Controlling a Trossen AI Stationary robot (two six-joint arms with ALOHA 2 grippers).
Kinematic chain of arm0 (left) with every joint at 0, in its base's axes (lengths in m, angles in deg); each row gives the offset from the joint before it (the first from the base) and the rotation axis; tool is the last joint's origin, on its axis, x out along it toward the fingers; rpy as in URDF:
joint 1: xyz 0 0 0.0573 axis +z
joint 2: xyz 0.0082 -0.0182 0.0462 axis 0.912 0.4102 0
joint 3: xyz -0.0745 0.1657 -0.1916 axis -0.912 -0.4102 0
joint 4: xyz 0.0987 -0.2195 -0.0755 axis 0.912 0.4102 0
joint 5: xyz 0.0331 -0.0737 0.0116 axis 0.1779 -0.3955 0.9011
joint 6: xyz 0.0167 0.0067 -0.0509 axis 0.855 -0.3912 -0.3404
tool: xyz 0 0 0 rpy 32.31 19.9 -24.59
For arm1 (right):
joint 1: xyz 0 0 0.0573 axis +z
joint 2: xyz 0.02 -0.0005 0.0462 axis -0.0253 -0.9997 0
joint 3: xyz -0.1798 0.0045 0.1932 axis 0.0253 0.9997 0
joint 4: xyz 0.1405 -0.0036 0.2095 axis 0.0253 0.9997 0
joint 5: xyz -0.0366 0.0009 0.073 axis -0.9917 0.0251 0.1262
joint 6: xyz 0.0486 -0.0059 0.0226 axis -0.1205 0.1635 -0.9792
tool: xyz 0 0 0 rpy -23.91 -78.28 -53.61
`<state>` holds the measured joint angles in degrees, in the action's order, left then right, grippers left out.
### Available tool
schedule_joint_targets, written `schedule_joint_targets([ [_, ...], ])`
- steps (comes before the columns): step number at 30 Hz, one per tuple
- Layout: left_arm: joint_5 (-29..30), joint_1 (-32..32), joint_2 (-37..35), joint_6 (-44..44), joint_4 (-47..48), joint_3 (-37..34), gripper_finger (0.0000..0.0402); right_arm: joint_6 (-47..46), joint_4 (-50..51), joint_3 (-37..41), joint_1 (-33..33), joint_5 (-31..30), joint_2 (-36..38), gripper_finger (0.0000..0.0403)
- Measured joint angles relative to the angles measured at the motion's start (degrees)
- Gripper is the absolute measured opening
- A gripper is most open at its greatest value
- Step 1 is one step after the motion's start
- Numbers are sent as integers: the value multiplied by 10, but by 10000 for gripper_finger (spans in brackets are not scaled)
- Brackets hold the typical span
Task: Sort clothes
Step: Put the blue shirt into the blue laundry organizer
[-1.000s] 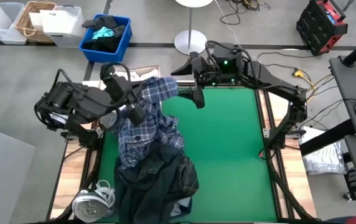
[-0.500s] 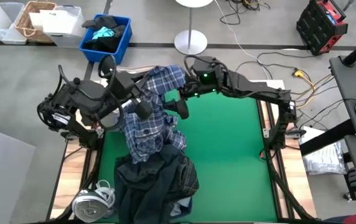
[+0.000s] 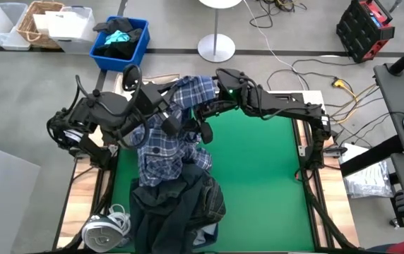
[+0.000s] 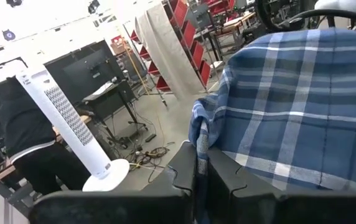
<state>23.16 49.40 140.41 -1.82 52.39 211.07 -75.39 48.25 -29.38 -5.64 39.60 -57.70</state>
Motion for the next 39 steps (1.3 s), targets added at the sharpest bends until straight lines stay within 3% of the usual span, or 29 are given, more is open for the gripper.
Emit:
schedule_joint_targets([
  [5,0,0,0,19,-1,0,0,11,1,-10,-1,-10,0,53],
  [7,0,0,0,28,-1,0,5,23,7,-19,-1,-11,1,26],
  [14,2,0,-20,37,6,0,91,48,46,-77,-2,-21,3,12],
  [20,34,0,-38,43,10,1,193,119,150,-155,-2,-107,4,11],
  [25,37,0,-53,67,11,1,249,143,158,-161,-4,-146,27,10],
  [35,31,1,-77,49,56,0,280,217,152,-162,-6,-271,78,9],
  [39,-76,7,-86,-4,124,0,280,225,132,-162,-6,-288,93,9],
])
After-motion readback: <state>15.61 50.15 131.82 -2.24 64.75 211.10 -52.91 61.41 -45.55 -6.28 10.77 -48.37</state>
